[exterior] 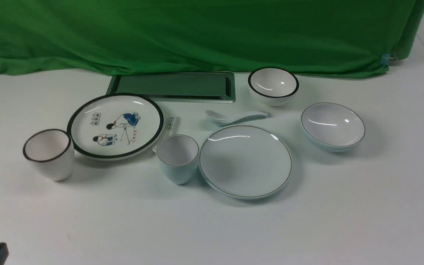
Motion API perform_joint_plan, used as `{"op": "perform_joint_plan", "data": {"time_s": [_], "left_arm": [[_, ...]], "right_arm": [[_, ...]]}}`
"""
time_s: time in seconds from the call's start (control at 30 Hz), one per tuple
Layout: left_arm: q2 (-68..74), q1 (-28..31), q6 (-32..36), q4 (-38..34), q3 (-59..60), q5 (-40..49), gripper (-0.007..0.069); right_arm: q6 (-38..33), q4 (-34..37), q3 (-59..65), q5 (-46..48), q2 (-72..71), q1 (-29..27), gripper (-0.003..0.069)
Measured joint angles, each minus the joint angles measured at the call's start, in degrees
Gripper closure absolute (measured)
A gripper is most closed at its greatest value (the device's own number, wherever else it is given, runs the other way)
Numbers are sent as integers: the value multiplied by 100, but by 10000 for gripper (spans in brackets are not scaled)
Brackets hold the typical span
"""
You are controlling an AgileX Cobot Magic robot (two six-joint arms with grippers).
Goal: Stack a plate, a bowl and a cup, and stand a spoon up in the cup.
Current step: Use the right arm to grab a blue rice bowl
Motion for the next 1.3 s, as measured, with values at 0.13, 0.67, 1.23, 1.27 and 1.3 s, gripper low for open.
{"op": "perform_joint_plan", "data": {"time_s": [0.13,0.67,1.23,1.27,1.3], "left_arm": [[0,0,0,0,0,0,653],[0,0,38,5,0,0,653],[0,5,111,5,0,-363,653],[0,5,114,5,0,-464,653],[0,5,116,5,0,-568,653]], "right_arm": [[0,0,0,0,0,0,487],[0,0,0,-4,0,0,480],[0,0,0,-169,0,0,444],[0,0,0,-274,0,0,442],[0,0,0,-384,0,0,440]]}}
